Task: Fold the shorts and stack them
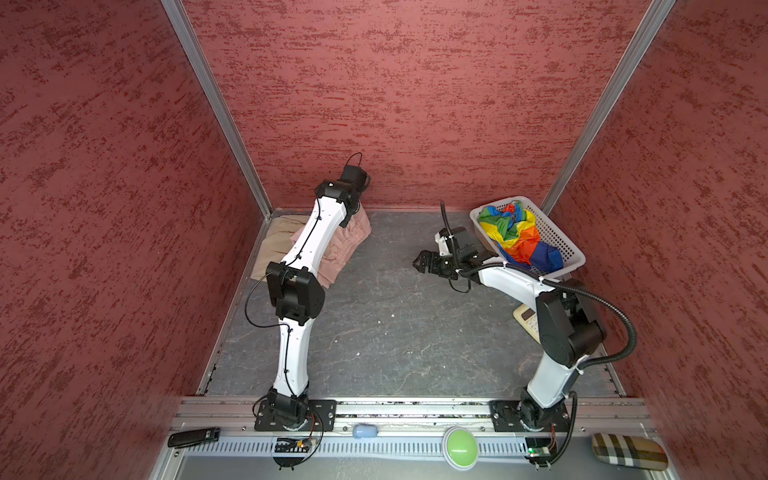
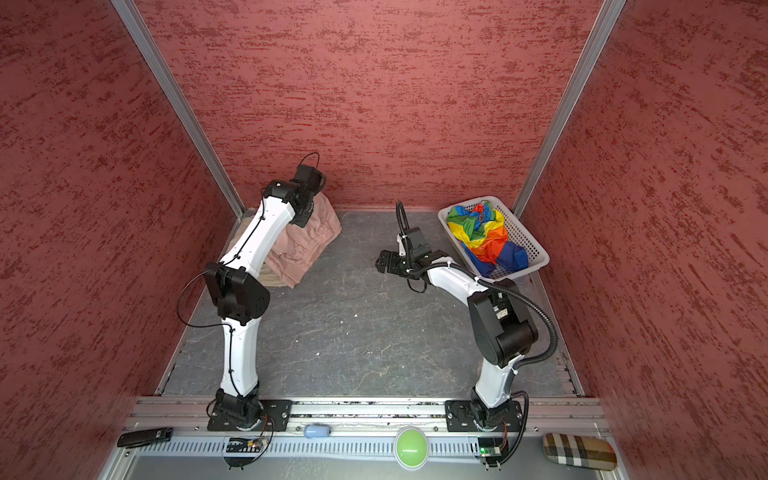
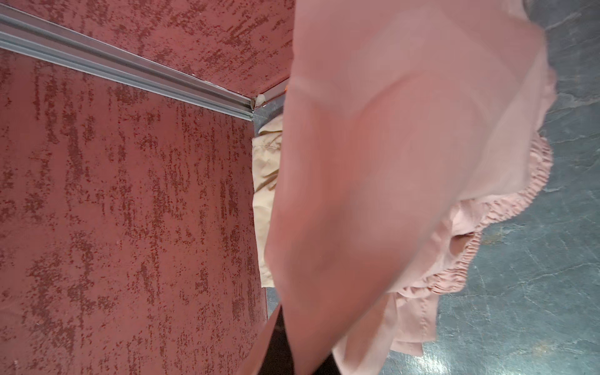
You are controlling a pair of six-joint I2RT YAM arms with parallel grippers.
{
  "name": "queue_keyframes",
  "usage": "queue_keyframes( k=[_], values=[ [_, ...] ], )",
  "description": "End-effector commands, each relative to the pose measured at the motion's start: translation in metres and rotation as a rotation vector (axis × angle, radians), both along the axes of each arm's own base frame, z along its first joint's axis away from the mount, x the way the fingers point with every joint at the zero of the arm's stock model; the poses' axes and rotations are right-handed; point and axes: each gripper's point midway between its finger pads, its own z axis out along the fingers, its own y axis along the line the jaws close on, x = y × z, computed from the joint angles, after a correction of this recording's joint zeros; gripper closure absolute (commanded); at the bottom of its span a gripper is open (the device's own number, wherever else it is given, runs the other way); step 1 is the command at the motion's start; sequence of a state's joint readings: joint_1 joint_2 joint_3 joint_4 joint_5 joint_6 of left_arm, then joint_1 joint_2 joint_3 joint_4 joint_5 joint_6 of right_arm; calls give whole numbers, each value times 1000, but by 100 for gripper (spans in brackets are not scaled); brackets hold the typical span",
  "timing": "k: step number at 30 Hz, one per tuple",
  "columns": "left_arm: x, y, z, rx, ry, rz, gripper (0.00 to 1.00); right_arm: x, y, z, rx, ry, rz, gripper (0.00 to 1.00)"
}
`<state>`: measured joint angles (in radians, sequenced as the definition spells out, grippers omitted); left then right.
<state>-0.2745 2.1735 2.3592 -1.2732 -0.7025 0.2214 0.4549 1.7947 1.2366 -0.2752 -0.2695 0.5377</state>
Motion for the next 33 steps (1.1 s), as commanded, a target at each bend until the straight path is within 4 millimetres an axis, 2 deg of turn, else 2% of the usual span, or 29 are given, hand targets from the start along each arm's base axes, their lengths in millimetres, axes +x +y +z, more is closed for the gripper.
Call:
queue_keyframes(
  k=[1, 6, 9, 15, 18, 30, 33],
  values=[
    [0, 29, 31, -39, -95, 66, 100, 10, 13, 15, 29, -46, 32, 1],
    [3, 57, 18, -108, -87, 131, 100, 11, 16, 12, 24, -38, 38, 1],
    [3, 65, 14, -159, -85, 155, 100, 12, 17, 10, 24, -34, 36, 1],
    [-2, 82, 23, -179, -105, 179, 100, 14, 23, 6, 24, -21, 40, 1],
    [-2, 96, 19, -211, -115, 203, 100, 15, 27, 4, 22, -15, 47, 1],
    [5, 154, -26, -344, -106, 310, 100, 14, 33, -2, -4, 14, 63, 1],
    [11, 167, -48, -349, -80, 325, 100, 14, 36, -2, 0, 20, 69, 1]
  ],
)
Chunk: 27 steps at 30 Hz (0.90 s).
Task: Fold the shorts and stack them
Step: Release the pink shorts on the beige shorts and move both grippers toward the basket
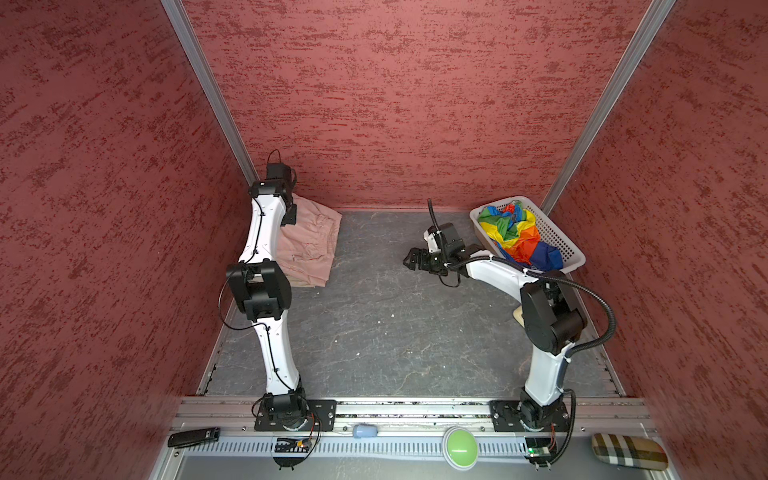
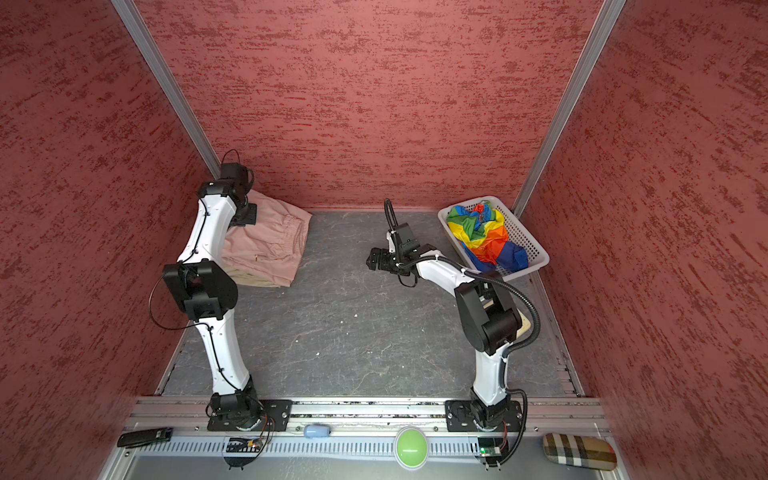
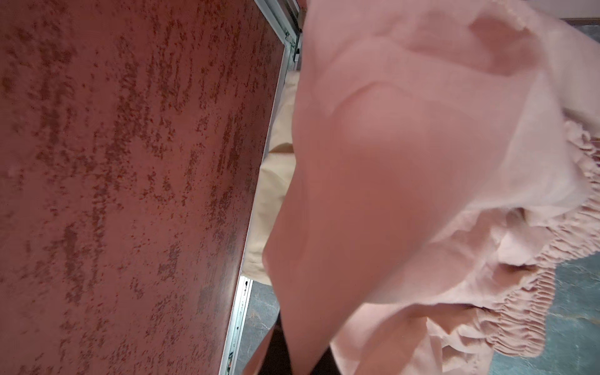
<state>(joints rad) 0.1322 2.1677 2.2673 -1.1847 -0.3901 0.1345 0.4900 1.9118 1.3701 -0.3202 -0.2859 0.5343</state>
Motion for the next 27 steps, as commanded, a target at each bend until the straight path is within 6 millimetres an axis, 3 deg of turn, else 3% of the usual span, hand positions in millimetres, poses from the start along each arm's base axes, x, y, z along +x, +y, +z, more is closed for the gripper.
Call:
queue_keyframes(
  k=[1, 3, 4, 5, 6, 7, 8, 11, 13, 16, 18, 20, 23, 27],
  values=[
    [17, 12, -11, -19, -47, 21, 100, 1, 7, 7, 3, -8, 21, 1],
    [21, 24, -26, -14, -28, 45, 94, 0, 8, 6, 1, -3, 24, 1],
    [21, 29, -29, -9, -19, 59, 81, -1, 8, 6, -3, 1, 25, 1],
    [20, 34, -28, -3, -13, 81, 51, -3, 6, 6, -9, 2, 26, 1],
    [18, 40, -22, 8, -21, 112, 27, -5, 4, 8, -17, 1, 26, 1],
    [17, 42, -15, 2, -40, 128, 9, -7, 3, 10, -24, -1, 28, 1],
    [18, 39, -5, -23, -71, 129, 1, -8, -1, 14, -36, -8, 27, 1],
    [19, 20, 41, -86, -211, 106, 1, -8, -16, 44, -46, -62, 13, 1],
    [20, -6, 77, -113, -301, 50, 1, -2, -41, 71, -55, -113, -41, 1],
    [27, -82, 121, -208, -440, -143, 1, 15, -104, 107, -81, -178, -188, 1],
    [29, -150, 137, -251, -516, -309, 1, 28, -157, 122, -112, -207, -329, 1],
    [29, -216, 141, -309, -583, -460, 1, 37, -203, 130, -148, -227, -452, 1],
    [23, -301, 128, -396, -671, -612, 1, 46, -259, 127, -192, -222, -584, 1],
    [11, -394, 83, -569, -593, -769, 1, 55, -312, 98, -159, -165, -695, 1]
  ],
)
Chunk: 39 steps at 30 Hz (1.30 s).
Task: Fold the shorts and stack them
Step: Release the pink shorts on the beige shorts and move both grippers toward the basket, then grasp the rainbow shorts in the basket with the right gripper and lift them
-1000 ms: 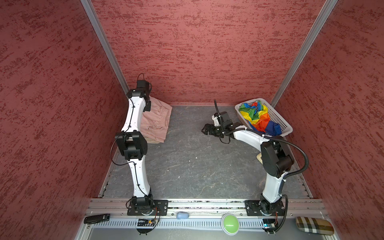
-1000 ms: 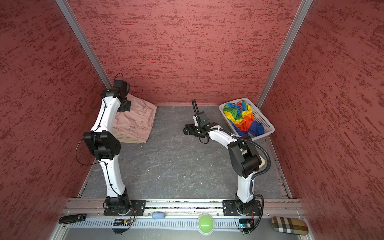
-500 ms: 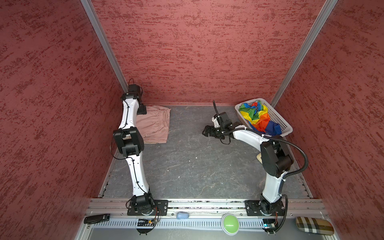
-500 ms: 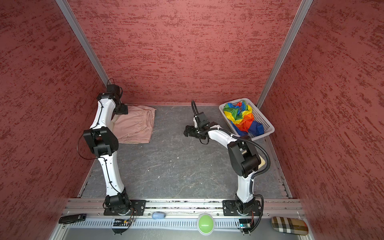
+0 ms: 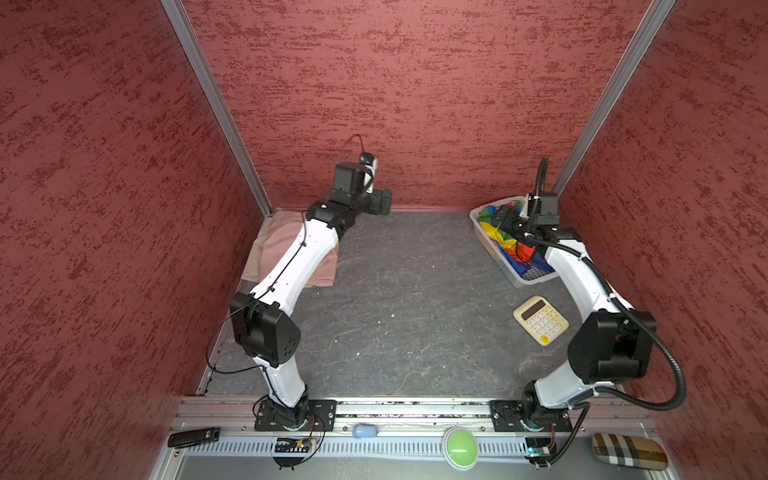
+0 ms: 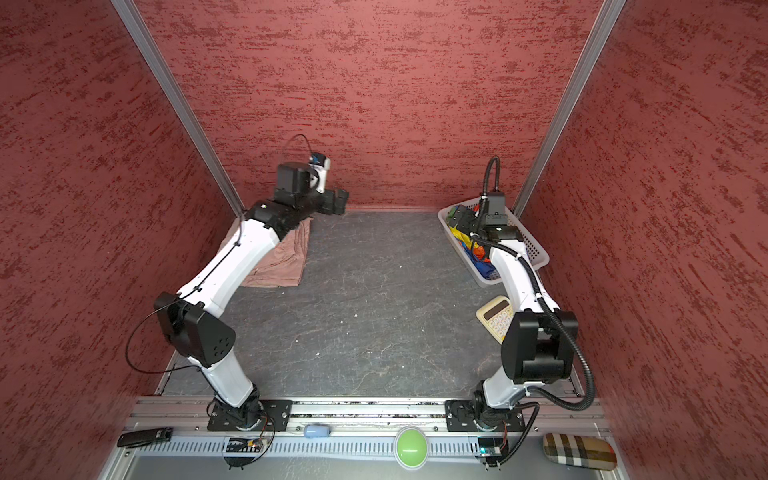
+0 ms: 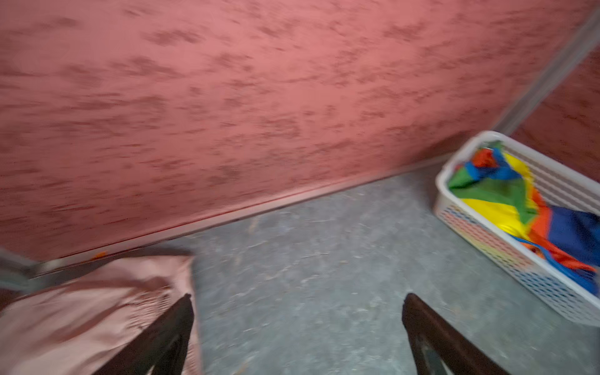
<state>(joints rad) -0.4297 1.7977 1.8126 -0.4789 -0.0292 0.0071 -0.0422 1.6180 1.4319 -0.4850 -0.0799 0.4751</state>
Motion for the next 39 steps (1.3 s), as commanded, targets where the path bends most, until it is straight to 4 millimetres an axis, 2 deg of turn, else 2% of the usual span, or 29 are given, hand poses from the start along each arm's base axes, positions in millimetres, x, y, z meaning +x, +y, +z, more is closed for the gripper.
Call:
queue_keyframes(
  k=[1, 4, 7, 11, 13, 15, 18, 20, 21, 23, 25, 29, 32, 35, 38, 39],
  values=[
    [16, -55, -43, -97, 57, -117, 1, 5, -32, -40, 30, 74, -67, 1],
    [12, -102, -82, -114, 182, -201, 1, 26, -35, -62, 91, 97, -26, 1],
    [7, -133, -105, -82, 226, -245, 1, 46, -33, -83, 121, 109, -8, 1],
    [-2, -164, -115, -44, 225, -302, 1, 71, -38, -110, 172, 119, -17, 1],
    [-5, -174, -114, -23, 211, -322, 1, 82, -40, -118, 196, 110, -17, 6],
    [-8, -182, -113, -2, 202, -337, 1, 91, -42, -125, 212, 101, -16, 17],
    [-11, -187, -112, 28, 181, -346, 1, 100, -41, -130, 235, 84, 6, 46],
    [-11, -187, -109, 32, 173, -346, 1, 104, -42, -128, 235, 62, 19, 74],
    [-11, -186, -107, 33, 171, -343, 1, 105, -43, -123, 235, 50, 22, 85],
    [-11, -183, -99, 33, 161, -335, 1, 105, -45, -104, 221, 14, 27, 99],
    [-10, -180, -87, 34, 138, -327, 1, 103, -45, -73, 202, -38, 36, 100],
    [-11, -172, -52, 23, 72, -313, 1, 90, -36, 11, 156, -155, 77, 100],
    [-13, -161, -23, 3, 34, -297, 1, 72, -12, 80, 109, -244, 143, 100],
    [-14, -139, 3, -20, 27, -249, 1, 48, 33, 147, 65, -341, 234, 100],
    [-14, -106, 28, -83, 43, -187, 1, 22, 102, 205, 57, -430, 378, 100],
    [-15, -92, 35, -106, 50, -162, 1, 12, 131, 221, 59, -452, 442, 100]
  ],
)
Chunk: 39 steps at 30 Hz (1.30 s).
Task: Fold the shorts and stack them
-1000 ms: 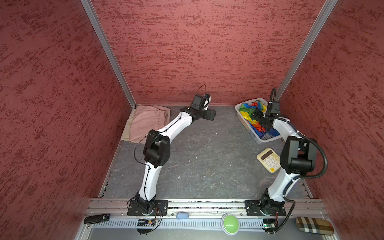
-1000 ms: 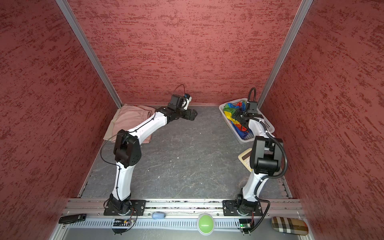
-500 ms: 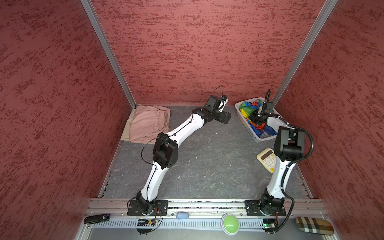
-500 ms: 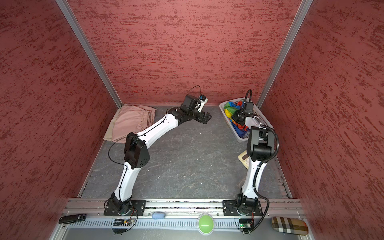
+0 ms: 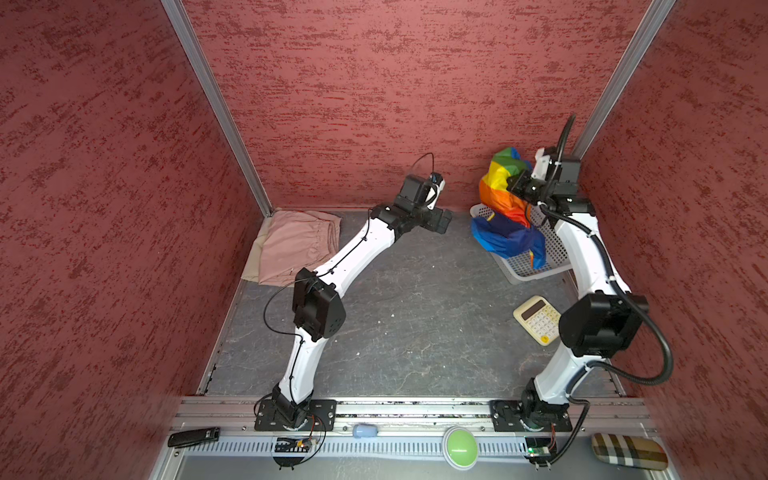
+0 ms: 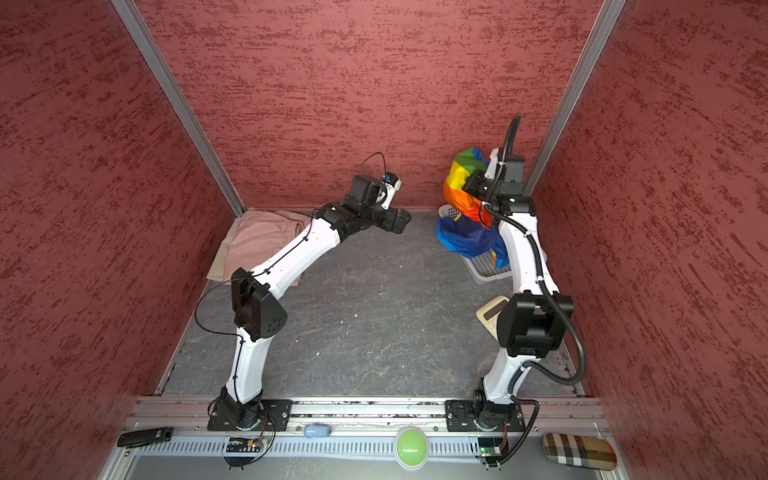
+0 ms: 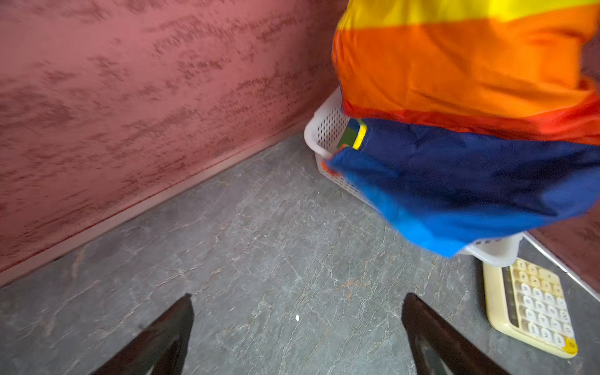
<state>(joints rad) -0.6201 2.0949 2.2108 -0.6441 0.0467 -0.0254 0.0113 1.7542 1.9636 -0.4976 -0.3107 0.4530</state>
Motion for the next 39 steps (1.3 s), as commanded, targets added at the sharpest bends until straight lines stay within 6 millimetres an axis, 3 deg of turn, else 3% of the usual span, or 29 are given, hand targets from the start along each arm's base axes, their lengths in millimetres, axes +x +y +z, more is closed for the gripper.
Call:
queue_keyframes(
  k=[1, 3, 4, 6, 8, 10, 13, 15, 18, 23, 29, 33, 39],
  values=[
    [-3, 57, 60, -103, -18, 116, 1, -44, 95, 57, -50, -99, 227, 100],
    [-6, 87, 71, -142, -8, 172, 0, -63, 141, 69, -51, -118, 344, 100],
    [-8, 106, 71, -163, 2, 204, 1, -66, 154, 64, -45, -102, 367, 100],
    [-13, 138, 75, -209, 4, 257, 1, -62, 160, 38, -22, -36, 367, 100],
    [-18, 170, 72, -244, 13, 314, 1, -53, 156, -3, -33, 41, 329, 94],
    [-23, 199, 65, -284, 46, 364, 1, -48, 155, -58, -34, 156, 323, 72],
    [-30, 229, 44, -313, 114, 418, 1, -59, 160, -138, -16, 318, 353, 35],
    [-34, 239, 27, -324, 162, 434, 1, -69, 156, -172, -14, 376, 343, 20],
    [-38, 240, -2, -356, 247, 425, 1, -86, 146, -198, -32, 424, 317, 1],
    [-39, 220, -64, -423, 451, 380, 1, -110, 143, -242, -135, 523, 289, 1],
    [-57, 201, -138, -509, 718, 362, 1, -155, 185, -291, -155, 613, 380, 1],
    [-69, 201, -152, -539, 765, 363, 1, -174, 194, -314, -74, 648, 397, 1],
    [-80, 204, -159, -508, 791, 368, 1, -170, 183, -370, -178, 742, 354, 9]
  ],
)
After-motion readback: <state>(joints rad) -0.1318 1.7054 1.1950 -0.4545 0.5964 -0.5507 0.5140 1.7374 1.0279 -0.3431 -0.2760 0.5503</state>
